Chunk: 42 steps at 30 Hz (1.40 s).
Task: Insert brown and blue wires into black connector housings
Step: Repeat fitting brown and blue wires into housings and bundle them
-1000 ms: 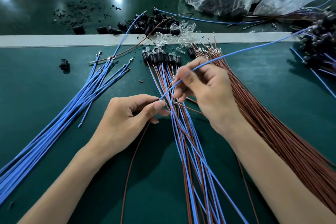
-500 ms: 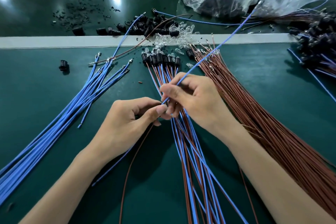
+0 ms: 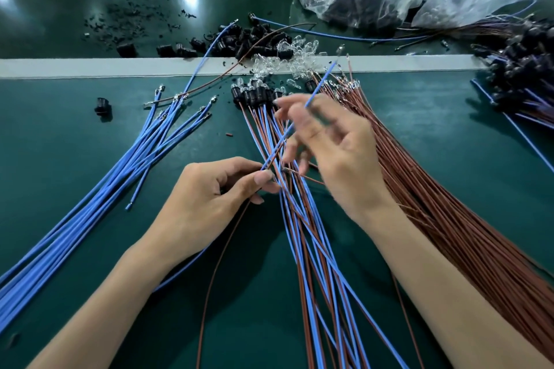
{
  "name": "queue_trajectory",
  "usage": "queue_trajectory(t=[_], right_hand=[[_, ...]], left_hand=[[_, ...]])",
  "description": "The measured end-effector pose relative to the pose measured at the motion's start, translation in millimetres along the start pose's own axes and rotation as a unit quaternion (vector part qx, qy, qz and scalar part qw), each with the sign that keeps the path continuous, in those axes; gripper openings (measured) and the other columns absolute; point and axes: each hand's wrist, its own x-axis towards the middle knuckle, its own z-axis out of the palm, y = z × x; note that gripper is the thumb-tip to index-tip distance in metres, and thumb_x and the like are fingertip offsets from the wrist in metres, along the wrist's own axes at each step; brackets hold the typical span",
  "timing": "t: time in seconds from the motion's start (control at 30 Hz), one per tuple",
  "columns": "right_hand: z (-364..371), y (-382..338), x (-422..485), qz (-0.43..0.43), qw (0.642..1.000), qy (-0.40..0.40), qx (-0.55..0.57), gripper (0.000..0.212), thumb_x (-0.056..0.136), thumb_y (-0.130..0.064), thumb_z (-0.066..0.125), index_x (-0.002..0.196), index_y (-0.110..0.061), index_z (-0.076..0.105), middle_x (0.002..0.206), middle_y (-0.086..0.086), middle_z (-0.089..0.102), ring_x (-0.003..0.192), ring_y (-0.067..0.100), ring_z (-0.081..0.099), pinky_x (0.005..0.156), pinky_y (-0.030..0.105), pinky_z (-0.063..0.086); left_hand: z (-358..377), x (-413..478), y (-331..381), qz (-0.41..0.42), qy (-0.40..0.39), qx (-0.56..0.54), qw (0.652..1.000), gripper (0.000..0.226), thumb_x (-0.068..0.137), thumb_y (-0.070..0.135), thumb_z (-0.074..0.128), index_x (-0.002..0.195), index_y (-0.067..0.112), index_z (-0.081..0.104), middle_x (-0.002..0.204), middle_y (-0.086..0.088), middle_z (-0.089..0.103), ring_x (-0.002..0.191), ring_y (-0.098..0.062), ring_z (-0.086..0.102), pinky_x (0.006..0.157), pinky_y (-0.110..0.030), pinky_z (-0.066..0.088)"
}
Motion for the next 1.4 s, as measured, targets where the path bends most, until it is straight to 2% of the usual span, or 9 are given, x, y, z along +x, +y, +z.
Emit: queue_trajectory(t=[0.13, 0.27, 0.37, 0.57, 0.77, 0.97, 1.2, 1.33, 1.4], right_hand=[[-7.5, -1.7, 3.8, -0.006, 0.997, 0.075, 0.007, 0.018, 0.091, -0.020, 0.055, 0.077, -0.015, 0.065, 0.079, 0.001, 0.062, 0.053, 0.011, 0.054, 0.047, 0.022, 0.039], [-4.7, 5.9, 1.7, 0.023, 0.996, -0.011, -0.082, 0.011, 0.086, -0.018, 0.064, 0.086, -0.013, 0.074, 0.091, -0.001, 0.060, 0.061, 0.003, 0.052, 0.054, 0.015, 0.038], [-5.4, 5.2, 2.8, 0.035, 0.999, -0.002, 0.011, 0.017, 0.089, -0.017, 0.060, 0.105, -0.014, 0.065, 0.086, -0.002, 0.063, 0.059, 0.009, 0.060, 0.051, 0.019, 0.045], [-3.6, 6.1, 2.6, 0.014, 1.000, 0.005, 0.013, 0.010, 0.087, -0.008, 0.063, 0.087, -0.016, 0.070, 0.085, -0.009, 0.065, 0.061, 0.006, 0.061, 0.055, 0.018, 0.047], [-2.9, 8.3, 0.5, 0.027, 0.997, -0.068, -0.015, 0.013, 0.083, -0.008, 0.066, 0.094, -0.013, 0.072, 0.096, 0.009, 0.064, 0.074, 0.010, 0.061, 0.066, 0.020, 0.050], [-1.2, 7.8, -1.8, 0.027, 0.998, -0.055, -0.026, 0.018, 0.080, -0.002, 0.071, 0.086, -0.019, 0.069, 0.073, -0.013, 0.068, 0.070, 0.001, 0.064, 0.068, 0.014, 0.050], [11.1, 4.3, -6.3, 0.010, 0.995, -0.070, -0.075, 0.015, 0.080, -0.005, 0.072, 0.080, -0.020, 0.069, 0.073, -0.005, 0.069, 0.067, 0.009, 0.066, 0.069, 0.026, 0.056], [-4.7, 8.6, 18.1, -0.018, 0.976, -0.040, -0.212, 0.008, 0.086, -0.015, 0.067, 0.093, -0.016, 0.071, 0.080, -0.004, 0.069, 0.070, 0.014, 0.066, 0.067, 0.023, 0.054], [-16.5, 17.4, 41.4, -0.016, 0.929, 0.017, -0.369, 0.016, 0.086, -0.015, 0.067, 0.102, -0.015, 0.070, 0.096, 0.000, 0.068, 0.083, 0.017, 0.065, 0.080, 0.021, 0.050]], left_hand=[[-0.2, -0.6, -3.8, 0.034, 0.001, 0.028, 0.999, 0.016, 0.084, 0.029, 0.056, 0.089, 0.020, 0.069, 0.081, 0.010, 0.075, 0.067, -0.001, 0.066, 0.067, -0.009, 0.048], [-3.2, -0.3, -7.7, 0.052, 0.023, 0.051, 0.997, 0.014, 0.086, 0.031, 0.054, 0.092, 0.026, 0.066, 0.082, 0.012, 0.074, 0.067, -0.010, 0.067, 0.070, -0.023, 0.055], [-5.2, 0.5, -8.6, 0.048, 0.036, 0.054, 0.997, 0.013, 0.086, 0.029, 0.052, 0.091, 0.032, 0.064, 0.082, 0.014, 0.073, 0.065, -0.011, 0.065, 0.068, -0.024, 0.055], [-5.5, -1.4, -9.8, 0.051, 0.042, 0.083, 0.994, 0.013, 0.089, 0.021, 0.053, 0.091, 0.026, 0.064, 0.083, 0.014, 0.071, 0.062, -0.011, 0.062, 0.060, -0.022, 0.052], [-6.5, -2.1, -15.2, 0.070, 0.043, 0.117, 0.990, 0.017, 0.091, -0.001, 0.056, 0.096, 0.011, 0.068, 0.079, 0.010, 0.072, 0.063, -0.012, 0.063, 0.060, -0.020, 0.052], [-4.9, -2.9, -11.0, 0.062, 0.048, 0.091, 0.993, 0.025, 0.094, 0.006, 0.052, 0.097, 0.027, 0.063, 0.084, 0.011, 0.069, 0.066, -0.008, 0.062, 0.060, -0.017, 0.052], [-2.5, -2.7, -9.3, 0.124, 0.087, 0.173, 0.973, 0.019, 0.089, 0.029, 0.056, 0.092, 0.014, 0.067, 0.072, 0.013, 0.059, 0.063, -0.004, 0.052, 0.059, -0.015, 0.039], [-1.4, 0.0, -14.9, 0.133, 0.127, 0.177, 0.967, 0.018, 0.089, 0.024, 0.058, 0.082, 0.009, 0.065, 0.059, 0.004, 0.054, 0.054, -0.015, 0.047, 0.054, -0.023, 0.039], [-1.8, 0.9, -17.1, 0.133, 0.139, 0.174, 0.966, 0.014, 0.089, 0.022, 0.058, 0.083, 0.012, 0.064, 0.058, 0.007, 0.056, 0.053, -0.009, 0.048, 0.053, -0.016, 0.038]])
